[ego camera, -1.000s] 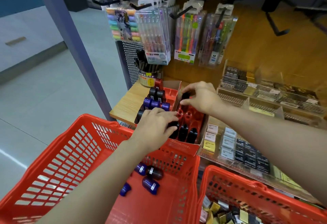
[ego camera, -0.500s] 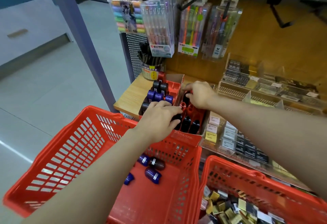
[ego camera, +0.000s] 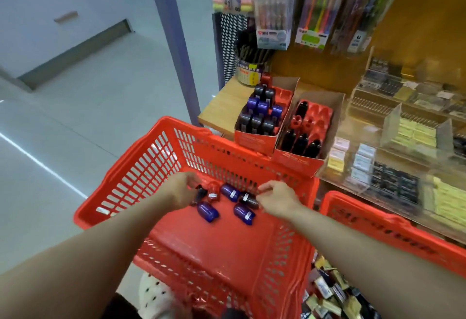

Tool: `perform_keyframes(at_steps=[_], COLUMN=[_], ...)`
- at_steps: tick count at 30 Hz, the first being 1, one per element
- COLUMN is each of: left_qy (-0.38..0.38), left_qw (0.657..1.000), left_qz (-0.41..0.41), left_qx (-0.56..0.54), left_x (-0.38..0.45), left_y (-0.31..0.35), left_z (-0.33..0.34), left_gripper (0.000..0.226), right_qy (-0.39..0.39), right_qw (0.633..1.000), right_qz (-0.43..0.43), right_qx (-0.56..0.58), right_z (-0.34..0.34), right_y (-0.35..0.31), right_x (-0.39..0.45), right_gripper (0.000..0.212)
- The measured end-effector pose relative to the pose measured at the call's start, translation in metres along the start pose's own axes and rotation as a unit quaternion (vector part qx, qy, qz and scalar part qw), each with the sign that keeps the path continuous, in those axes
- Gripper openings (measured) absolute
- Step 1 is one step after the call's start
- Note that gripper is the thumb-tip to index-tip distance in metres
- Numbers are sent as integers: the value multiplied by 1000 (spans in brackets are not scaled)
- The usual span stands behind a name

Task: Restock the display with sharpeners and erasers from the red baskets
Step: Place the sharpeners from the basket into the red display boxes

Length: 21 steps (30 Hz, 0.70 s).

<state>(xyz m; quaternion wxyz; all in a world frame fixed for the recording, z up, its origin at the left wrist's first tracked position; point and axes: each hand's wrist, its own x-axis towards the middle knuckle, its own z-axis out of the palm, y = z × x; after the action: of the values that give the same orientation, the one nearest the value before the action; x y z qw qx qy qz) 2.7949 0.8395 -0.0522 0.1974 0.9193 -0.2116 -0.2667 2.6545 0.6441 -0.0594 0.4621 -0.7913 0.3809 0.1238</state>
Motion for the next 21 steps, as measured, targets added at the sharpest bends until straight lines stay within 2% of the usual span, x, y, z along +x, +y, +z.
perform_keyframes(at_steps=[2, 6, 10, 14, 17, 21], left_qy=[-26, -63, -90, -80, -65, -77], left_qw=[999, 997, 991, 960, 943, 967], left_qz=[-28, -24, 58, 134, 152, 131], left_qx=[-5, 34, 77, 231, 289, 202], left_x=[9, 34, 53, 65, 71, 70], left_y=[-19, -44, -62, -79, -88, -93], left_z=[24, 72, 111, 131, 136, 144], left_gripper=[21, 40, 51, 59, 57, 52], right_qy=[-25, -54, -22, 36, 70, 34], right_qw=[996, 979, 968, 952, 955, 988], right_qz=[35, 45, 20, 13, 10, 8], right_qx=[-80, -192, -249, -303, -287, -152], right_z=[21, 61, 98, 121, 132, 135], right_y=[14, 35, 55, 68, 72, 69], right_x=[18, 52, 75, 79, 83, 87], right_gripper=[32, 40, 42, 49, 49, 38])
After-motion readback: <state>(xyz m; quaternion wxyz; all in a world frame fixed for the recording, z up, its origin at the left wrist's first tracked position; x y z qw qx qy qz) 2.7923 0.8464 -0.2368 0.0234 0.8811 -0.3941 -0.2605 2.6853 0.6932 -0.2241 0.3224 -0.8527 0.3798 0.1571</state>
